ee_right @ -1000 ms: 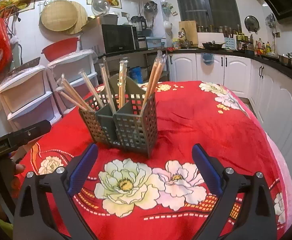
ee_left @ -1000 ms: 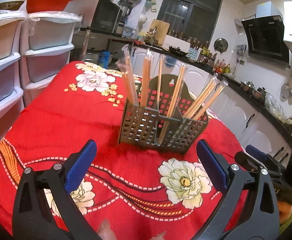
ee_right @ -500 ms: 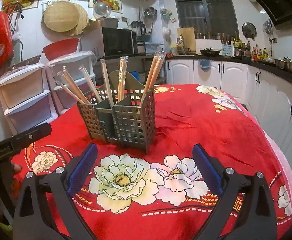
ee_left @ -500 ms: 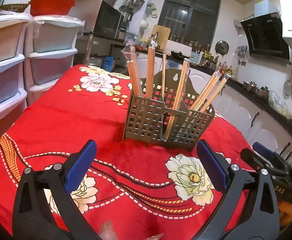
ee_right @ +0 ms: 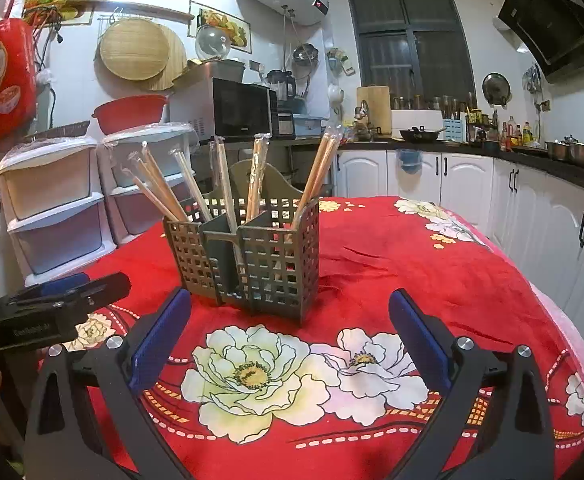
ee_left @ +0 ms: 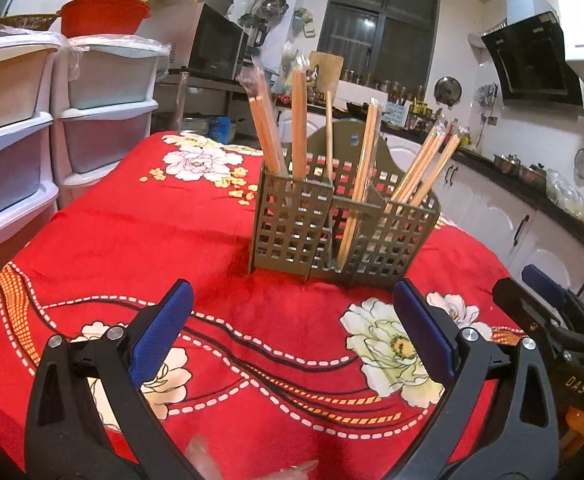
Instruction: Organize utensils
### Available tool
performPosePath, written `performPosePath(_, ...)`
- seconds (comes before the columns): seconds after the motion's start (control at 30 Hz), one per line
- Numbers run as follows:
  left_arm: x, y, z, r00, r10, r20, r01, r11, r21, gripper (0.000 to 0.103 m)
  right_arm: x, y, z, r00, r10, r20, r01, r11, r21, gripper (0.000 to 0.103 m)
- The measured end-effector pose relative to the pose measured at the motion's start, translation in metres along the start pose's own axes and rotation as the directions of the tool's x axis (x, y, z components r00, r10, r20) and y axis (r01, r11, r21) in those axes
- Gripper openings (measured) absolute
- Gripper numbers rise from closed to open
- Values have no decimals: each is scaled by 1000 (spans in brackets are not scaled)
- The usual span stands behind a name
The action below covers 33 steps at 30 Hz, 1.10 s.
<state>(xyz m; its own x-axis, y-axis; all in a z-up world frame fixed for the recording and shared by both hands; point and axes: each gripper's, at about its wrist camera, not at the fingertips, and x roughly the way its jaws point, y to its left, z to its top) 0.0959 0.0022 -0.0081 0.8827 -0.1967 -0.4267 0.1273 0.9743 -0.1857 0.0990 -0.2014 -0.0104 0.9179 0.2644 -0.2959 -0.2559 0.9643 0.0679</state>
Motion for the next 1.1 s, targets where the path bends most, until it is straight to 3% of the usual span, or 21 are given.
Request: performPosePath(1.1,-4,4,-1,1000,16,19,-16,1000,-12,92,7,-2,-5,1000,-15,-27,16,1000,13,96)
